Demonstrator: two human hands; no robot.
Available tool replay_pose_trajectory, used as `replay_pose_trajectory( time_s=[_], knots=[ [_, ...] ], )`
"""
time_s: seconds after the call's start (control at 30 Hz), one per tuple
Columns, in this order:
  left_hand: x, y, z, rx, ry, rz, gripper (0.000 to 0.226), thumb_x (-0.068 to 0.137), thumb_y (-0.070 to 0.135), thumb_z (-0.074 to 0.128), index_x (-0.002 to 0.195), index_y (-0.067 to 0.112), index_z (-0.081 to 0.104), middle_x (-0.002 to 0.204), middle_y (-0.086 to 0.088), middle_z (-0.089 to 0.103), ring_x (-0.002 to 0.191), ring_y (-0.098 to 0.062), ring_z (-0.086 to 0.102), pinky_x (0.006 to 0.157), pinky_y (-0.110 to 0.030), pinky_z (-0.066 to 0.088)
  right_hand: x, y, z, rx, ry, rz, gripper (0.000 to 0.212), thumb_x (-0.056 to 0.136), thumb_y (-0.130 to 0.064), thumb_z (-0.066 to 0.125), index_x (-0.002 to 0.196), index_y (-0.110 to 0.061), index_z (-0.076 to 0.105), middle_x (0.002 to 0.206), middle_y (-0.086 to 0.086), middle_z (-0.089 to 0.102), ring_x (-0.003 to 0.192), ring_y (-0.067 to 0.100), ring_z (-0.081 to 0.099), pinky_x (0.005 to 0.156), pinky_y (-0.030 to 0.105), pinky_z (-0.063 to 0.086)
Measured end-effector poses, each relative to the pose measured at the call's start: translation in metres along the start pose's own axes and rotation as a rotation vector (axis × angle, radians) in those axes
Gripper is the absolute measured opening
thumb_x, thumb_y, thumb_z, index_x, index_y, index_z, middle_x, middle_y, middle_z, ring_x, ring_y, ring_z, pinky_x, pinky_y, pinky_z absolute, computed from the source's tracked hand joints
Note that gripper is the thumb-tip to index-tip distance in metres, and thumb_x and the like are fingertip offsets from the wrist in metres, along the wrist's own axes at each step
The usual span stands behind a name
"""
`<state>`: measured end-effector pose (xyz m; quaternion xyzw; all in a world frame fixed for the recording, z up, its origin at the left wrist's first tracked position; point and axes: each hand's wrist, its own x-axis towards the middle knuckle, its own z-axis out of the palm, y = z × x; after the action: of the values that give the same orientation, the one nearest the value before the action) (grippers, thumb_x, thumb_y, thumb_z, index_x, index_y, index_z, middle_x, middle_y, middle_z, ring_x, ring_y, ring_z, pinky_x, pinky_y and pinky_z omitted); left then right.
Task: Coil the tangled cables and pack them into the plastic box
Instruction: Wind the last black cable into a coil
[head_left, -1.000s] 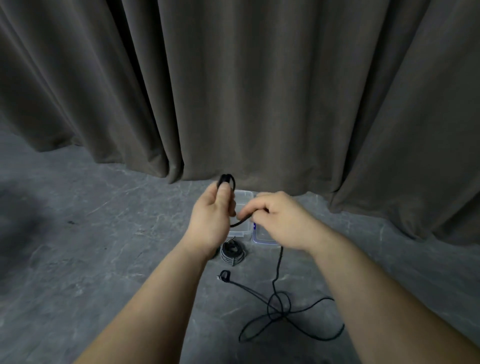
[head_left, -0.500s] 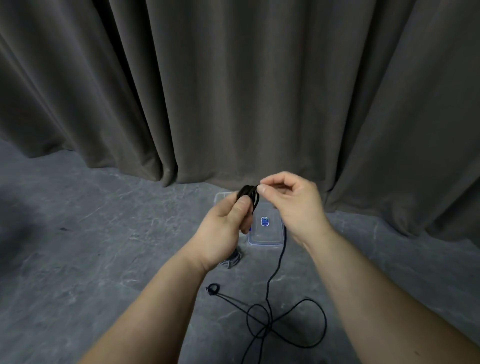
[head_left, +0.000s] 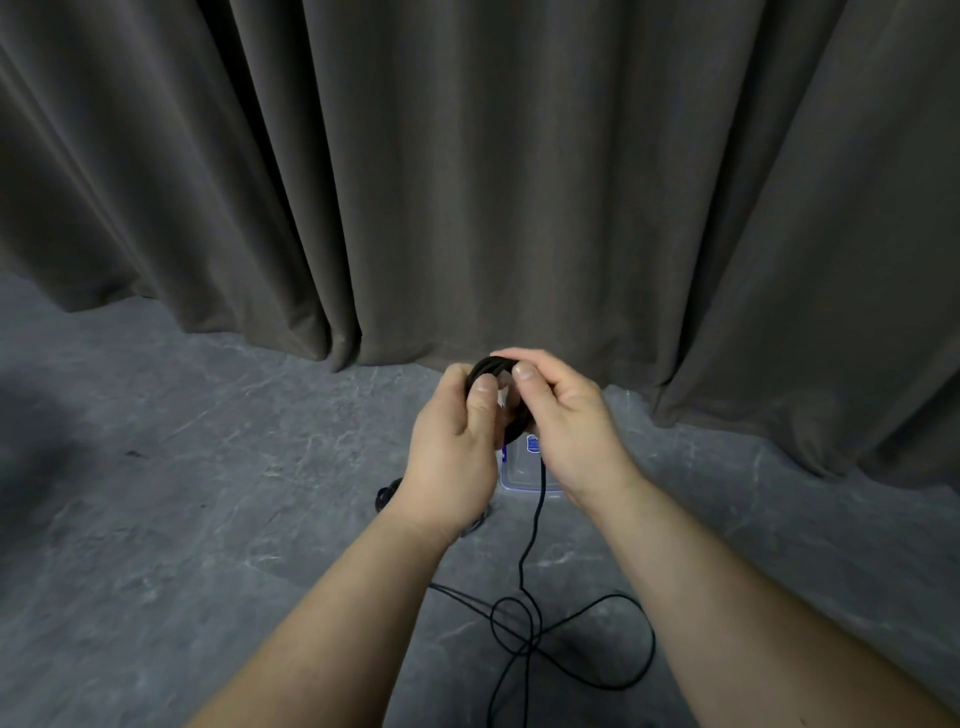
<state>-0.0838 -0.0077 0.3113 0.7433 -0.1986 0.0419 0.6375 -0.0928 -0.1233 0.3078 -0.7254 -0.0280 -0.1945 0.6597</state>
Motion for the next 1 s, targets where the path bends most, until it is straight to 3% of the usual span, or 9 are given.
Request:
replay_pose_trajectory(
  time_s=[0.13, 0.23, 0.33, 0.43, 0.57, 0.73, 0.8, 0.9, 1.0],
  knots=[
    [0.0, 0.004, 0.002, 0.047, 0.052, 0.002, 0.017, 0.101, 0.022, 0.042, 0.09, 0.022, 0.054, 0.061, 0.016, 0.056, 0.061, 0.001, 0.052, 0.061, -0.014, 0.041, 0.001, 0.003, -0.001, -0.083, 0.044, -0.04, 0.028, 0.099, -0.014, 0.049, 0.1, -0.036, 0.066, 0.084, 0.004, 0.07, 0.072, 0.006, 0.057, 0.07, 0.017, 0.049],
    [0.0, 0.002, -0.002, 0.057, 0.021, 0.024, 0.019, 0.102, 0.022, 0.042, 0.092, 0.02, 0.057, 0.06, 0.018, 0.056, 0.061, -0.001, 0.051, 0.062, -0.017, 0.043, 0.0, 0.008, -0.001, -0.138, 0.024, -0.046, 0.028, 0.097, -0.028, 0.047, 0.102, -0.05, 0.064, 0.074, -0.013, 0.064, 0.072, 0.005, 0.058, 0.073, 0.024, 0.05],
    [0.002, 0.003, -0.006, 0.005, -0.031, -0.002, 0.023, 0.102, 0.018, 0.041, 0.089, 0.009, 0.058, 0.056, 0.014, 0.051, 0.058, -0.004, 0.047, 0.061, -0.02, 0.042, 0.0, 0.009, -0.002, -0.147, 0.004, -0.032, 0.029, 0.095, -0.033, 0.046, 0.103, -0.056, 0.063, 0.082, -0.022, 0.066, 0.08, 0.003, 0.062, 0.08, 0.03, 0.052],
    [0.003, 0.006, -0.009, -0.274, -0.208, -0.1, 0.027, 0.103, 0.018, 0.041, 0.085, 0.001, 0.052, 0.056, 0.005, 0.045, 0.057, -0.011, 0.044, 0.063, -0.02, 0.042, 0.0, 0.007, -0.005, -0.07, -0.044, -0.02, 0.027, 0.097, -0.03, 0.047, 0.107, -0.048, 0.065, 0.076, -0.019, 0.065, 0.073, 0.012, 0.064, 0.075, 0.036, 0.055],
    [0.005, 0.005, -0.012, -0.43, -0.367, -0.158, 0.022, 0.091, 0.026, 0.041, 0.085, 0.007, 0.049, 0.058, 0.003, 0.046, 0.059, -0.013, 0.044, 0.072, -0.024, 0.045, -0.001, 0.002, -0.008, 0.076, -0.119, 0.064, 0.028, 0.102, -0.013, 0.042, 0.109, -0.027, 0.064, 0.059, -0.012, 0.06, 0.05, 0.012, 0.06, 0.053, 0.025, 0.052],
    [0.005, 0.005, -0.007, -0.31, -0.228, -0.139, 0.023, 0.099, 0.024, 0.04, 0.083, 0.008, 0.047, 0.055, 0.008, 0.042, 0.059, -0.01, 0.039, 0.079, -0.04, 0.04, 0.001, 0.008, -0.006, -0.057, -0.054, 0.006, 0.033, 0.1, -0.015, 0.047, 0.112, -0.042, 0.063, 0.079, -0.014, 0.069, 0.073, 0.01, 0.067, 0.076, 0.036, 0.057],
    [0.006, 0.005, -0.008, -0.319, -0.182, -0.156, 0.027, 0.104, 0.016, 0.036, 0.081, 0.01, 0.047, 0.056, 0.007, 0.041, 0.059, -0.011, 0.038, 0.08, -0.043, 0.038, 0.001, 0.009, -0.007, -0.144, -0.052, -0.017, 0.039, 0.1, -0.012, 0.048, 0.117, -0.045, 0.057, 0.093, -0.014, 0.069, 0.086, 0.005, 0.066, 0.086, 0.03, 0.055],
    [0.005, 0.007, -0.008, -0.314, -0.195, -0.137, 0.03, 0.105, 0.017, 0.034, 0.077, 0.011, 0.045, 0.057, 0.004, 0.04, 0.059, -0.012, 0.038, 0.075, -0.035, 0.04, 0.001, 0.011, -0.007, -0.217, -0.059, -0.033, 0.037, 0.099, -0.016, 0.047, 0.125, -0.039, 0.059, 0.087, -0.006, 0.07, 0.084, 0.017, 0.068, 0.087, 0.038, 0.055],
    [0.005, 0.007, -0.01, -0.27, -0.266, -0.098, 0.025, 0.095, 0.029, 0.039, 0.081, 0.009, 0.045, 0.058, 0.006, 0.043, 0.059, -0.01, 0.041, 0.066, -0.023, 0.041, 0.002, 0.012, -0.006, -0.226, -0.031, -0.042, 0.031, 0.095, -0.026, 0.046, 0.114, -0.042, 0.064, 0.073, -0.016, 0.068, 0.073, 0.015, 0.067, 0.079, 0.046, 0.057]
  ],
)
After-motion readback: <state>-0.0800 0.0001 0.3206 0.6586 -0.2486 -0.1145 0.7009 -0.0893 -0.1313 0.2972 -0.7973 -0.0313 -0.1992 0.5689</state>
